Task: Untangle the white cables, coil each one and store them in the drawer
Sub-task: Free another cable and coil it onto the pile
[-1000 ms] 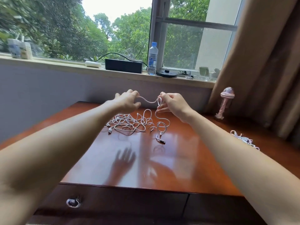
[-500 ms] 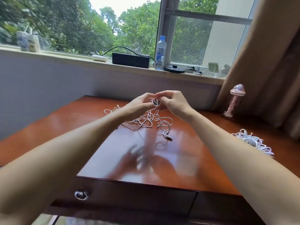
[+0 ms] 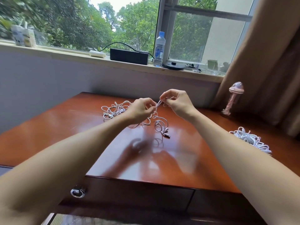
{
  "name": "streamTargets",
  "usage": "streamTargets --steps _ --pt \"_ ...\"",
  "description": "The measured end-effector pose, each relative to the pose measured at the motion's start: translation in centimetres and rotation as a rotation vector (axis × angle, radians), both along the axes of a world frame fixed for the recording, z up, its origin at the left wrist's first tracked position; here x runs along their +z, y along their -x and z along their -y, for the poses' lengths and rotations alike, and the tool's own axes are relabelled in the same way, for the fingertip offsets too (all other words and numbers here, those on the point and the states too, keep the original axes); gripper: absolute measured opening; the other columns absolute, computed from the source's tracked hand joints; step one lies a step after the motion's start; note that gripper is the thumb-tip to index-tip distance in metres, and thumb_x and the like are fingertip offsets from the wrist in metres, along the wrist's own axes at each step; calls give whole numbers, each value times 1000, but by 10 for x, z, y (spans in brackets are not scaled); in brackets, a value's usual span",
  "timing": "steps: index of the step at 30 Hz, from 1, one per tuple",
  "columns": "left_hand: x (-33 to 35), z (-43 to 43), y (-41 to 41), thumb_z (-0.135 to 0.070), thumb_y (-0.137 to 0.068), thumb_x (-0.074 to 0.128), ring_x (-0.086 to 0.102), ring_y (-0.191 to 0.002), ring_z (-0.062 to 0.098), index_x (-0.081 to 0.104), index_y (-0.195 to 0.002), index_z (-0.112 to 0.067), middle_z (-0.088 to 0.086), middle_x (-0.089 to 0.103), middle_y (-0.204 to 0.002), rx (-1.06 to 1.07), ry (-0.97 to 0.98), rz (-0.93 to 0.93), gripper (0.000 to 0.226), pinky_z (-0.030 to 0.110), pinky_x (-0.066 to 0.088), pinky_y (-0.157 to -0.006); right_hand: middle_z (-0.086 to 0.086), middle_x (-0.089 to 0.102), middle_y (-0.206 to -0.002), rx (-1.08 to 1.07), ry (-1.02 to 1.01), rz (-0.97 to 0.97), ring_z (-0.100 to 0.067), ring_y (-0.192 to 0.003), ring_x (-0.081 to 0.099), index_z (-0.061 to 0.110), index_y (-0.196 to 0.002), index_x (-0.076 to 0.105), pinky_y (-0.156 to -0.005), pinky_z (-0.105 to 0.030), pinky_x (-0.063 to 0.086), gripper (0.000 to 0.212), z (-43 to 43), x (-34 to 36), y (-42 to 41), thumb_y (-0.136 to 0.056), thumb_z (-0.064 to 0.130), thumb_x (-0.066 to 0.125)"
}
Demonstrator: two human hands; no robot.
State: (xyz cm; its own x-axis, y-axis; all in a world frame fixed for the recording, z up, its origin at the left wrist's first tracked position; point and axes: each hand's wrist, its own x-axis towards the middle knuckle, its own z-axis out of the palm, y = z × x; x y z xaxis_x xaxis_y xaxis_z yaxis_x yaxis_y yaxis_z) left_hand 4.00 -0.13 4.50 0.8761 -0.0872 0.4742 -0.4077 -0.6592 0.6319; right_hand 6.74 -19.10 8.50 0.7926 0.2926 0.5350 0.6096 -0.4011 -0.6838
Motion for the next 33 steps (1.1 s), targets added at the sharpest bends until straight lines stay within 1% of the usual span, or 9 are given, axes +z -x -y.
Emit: streamTargets --steps 6,10,12,15,18,23,27,30,33 --pt "1 -5 -8 -38 -95 63 58 -96 27 72 -97 -19 3 57 -107 169 -320 191 21 41 49 -85 -2 70 -91 -133 77 54 -23 -82 67 20 -98 70 -79 -29 54 18 9 1 -6 -90 7 60" --pt "13 -9 -10 -34 -95 64 54 -112 25 75 -92 -14 1 57 -125 150 -364 243 23 39 44 -95 5 64 -88 -183 213 46 -10 -74 60 21 -111 64 -72 -20 46 26 20 0 -8 -91 6 58" --pt "21 -8 -10 -33 -95 61 59 -109 21 74 -86 -15 -4 63 -124 186 -328 237 23 35 43 -95 5 65 -89 -197 226 21 -8 -76 61 19 -124 59 -76 -22 47 35 25 -2 -10 -92 6 57" --pt "31 -6 -8 -35 -95 57 61 -90 18 71 -84 -17 -5 69 -110 274 -350 253 26 34 43 -91 -3 71 -91 -196 219 -66 -21 -83 71 14 -128 58 -83 -35 56 36 31 -2 -11 -93 6 54" --pt "32 -5 -9 -33 -96 56 59 -96 21 72 -88 -17 -4 67 -111 285 -364 266 24 36 44 -90 -12 71 -91 -74 81 -232 -28 -72 73 5 -123 61 -69 -41 63 27 31 -1 -6 -97 -1 54" --pt "14 1 -19 -35 -97 58 56 -110 21 78 -100 -23 -3 52 -127 178 -290 105 24 42 50 -95 -19 61 -102 63 -257 -346 -26 -73 75 -3 -127 55 -62 -38 63 30 24 7 0 -98 -7 58" --pt "4 11 -21 -32 -95 62 60 -97 23 64 -106 -16 3 37 -122 139 -91 76 20 39 53 -93 -22 64 -104 103 -365 -329 -29 -82 77 1 -126 56 -66 -40 63 30 17 13 0 -97 -7 60" --pt "8 19 -8 -30 -97 60 59 -82 20 56 -95 -14 6 49 -109 135 66 91 17 34 50 -78 -23 65 -102 116 -457 -333 -32 -87 77 3 -111 60 -73 -41 64 18 10 17 -1 -96 -6 61" --pt "8 28 10 -37 -100 58 61 -82 14 61 -97 -13 3 68 -95 -52 208 -33 25 30 47 -73 -26 63 -105 110 -522 -337 -32 -87 77 3 -101 61 -72 -37 63 12 0 17 -3 -95 -7 63"
